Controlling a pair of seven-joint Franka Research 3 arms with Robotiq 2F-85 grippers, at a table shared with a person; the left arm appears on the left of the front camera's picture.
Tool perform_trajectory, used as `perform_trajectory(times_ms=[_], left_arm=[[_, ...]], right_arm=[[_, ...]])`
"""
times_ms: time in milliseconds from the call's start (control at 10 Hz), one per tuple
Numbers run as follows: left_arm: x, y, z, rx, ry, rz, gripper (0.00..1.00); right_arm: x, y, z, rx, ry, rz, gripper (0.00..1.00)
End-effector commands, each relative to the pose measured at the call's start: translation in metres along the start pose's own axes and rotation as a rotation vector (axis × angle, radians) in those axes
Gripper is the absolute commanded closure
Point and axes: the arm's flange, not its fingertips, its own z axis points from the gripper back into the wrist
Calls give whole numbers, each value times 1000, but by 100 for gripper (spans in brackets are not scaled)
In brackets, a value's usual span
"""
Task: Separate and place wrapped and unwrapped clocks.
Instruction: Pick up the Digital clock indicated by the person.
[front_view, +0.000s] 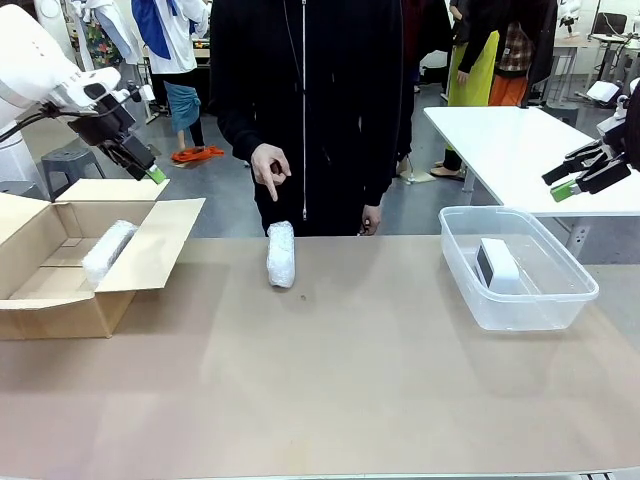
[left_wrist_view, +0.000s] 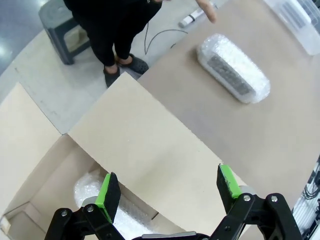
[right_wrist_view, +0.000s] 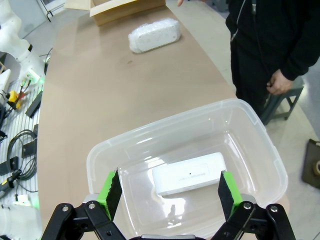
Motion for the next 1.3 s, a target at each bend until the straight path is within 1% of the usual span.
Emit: perform_trajectory(times_ms=[0,100,600,800,1200], left_arm=[[12,-5,-15,89,75,26,0],[18,-13,-26,119,106,19,0],[56,-66,-78,118,167,-68,0],[68,-82,-90,114,180,-96,0],[81,-112,-107,109,213,-161,0]], right_arm=[[1,1,-2,-10,5,-6,0],[1,1,-2,-10,5,-6,0],[1,1,-2,-10,5,-6,0],[1,1,-2,-10,5,-6,0],[1,1,-2,-10,5,-6,0]])
